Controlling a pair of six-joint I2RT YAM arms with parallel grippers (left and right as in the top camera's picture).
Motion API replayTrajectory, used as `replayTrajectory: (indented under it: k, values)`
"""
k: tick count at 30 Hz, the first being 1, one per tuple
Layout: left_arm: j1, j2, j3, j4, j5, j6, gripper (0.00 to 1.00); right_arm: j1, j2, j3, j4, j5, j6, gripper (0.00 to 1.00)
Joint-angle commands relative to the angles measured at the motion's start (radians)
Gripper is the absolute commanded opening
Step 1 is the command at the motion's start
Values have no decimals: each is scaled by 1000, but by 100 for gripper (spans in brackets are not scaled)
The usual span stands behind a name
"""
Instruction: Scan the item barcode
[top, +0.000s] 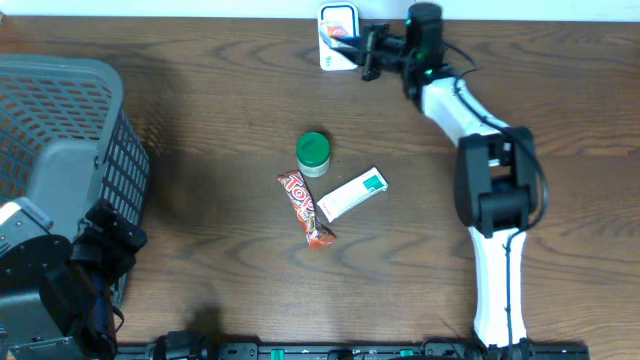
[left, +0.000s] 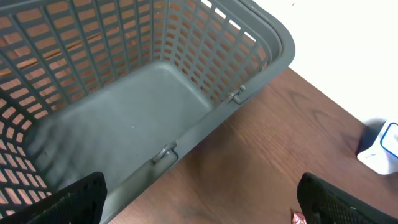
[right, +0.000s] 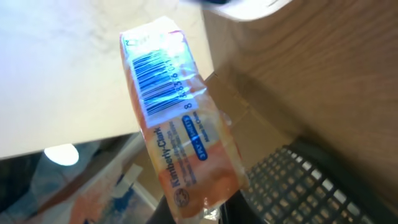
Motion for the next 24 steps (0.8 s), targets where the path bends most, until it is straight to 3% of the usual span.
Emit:
replayTrajectory:
  k: [1,8,15,20,23,24]
  values:
    - [5,-1,1,0,-14,5,98,30,38,5,24,32,-5,1]
    - [5,-1,1,0,-14,5,98,38,42,18,29,49,-5,1]
    - [5,0,1,0,-14,5,98,22,35,91,42,-74,-5,1]
    - [5,-1,1,0,-14,5,98,18,-71,109,41,-63,-121,1]
    - [5,0,1,0,-14,5,98,13,-174,109,-122,18,-284,1]
    - [5,-1,1,0,-13,5,98,13,-261,109,-345,140,-449,1]
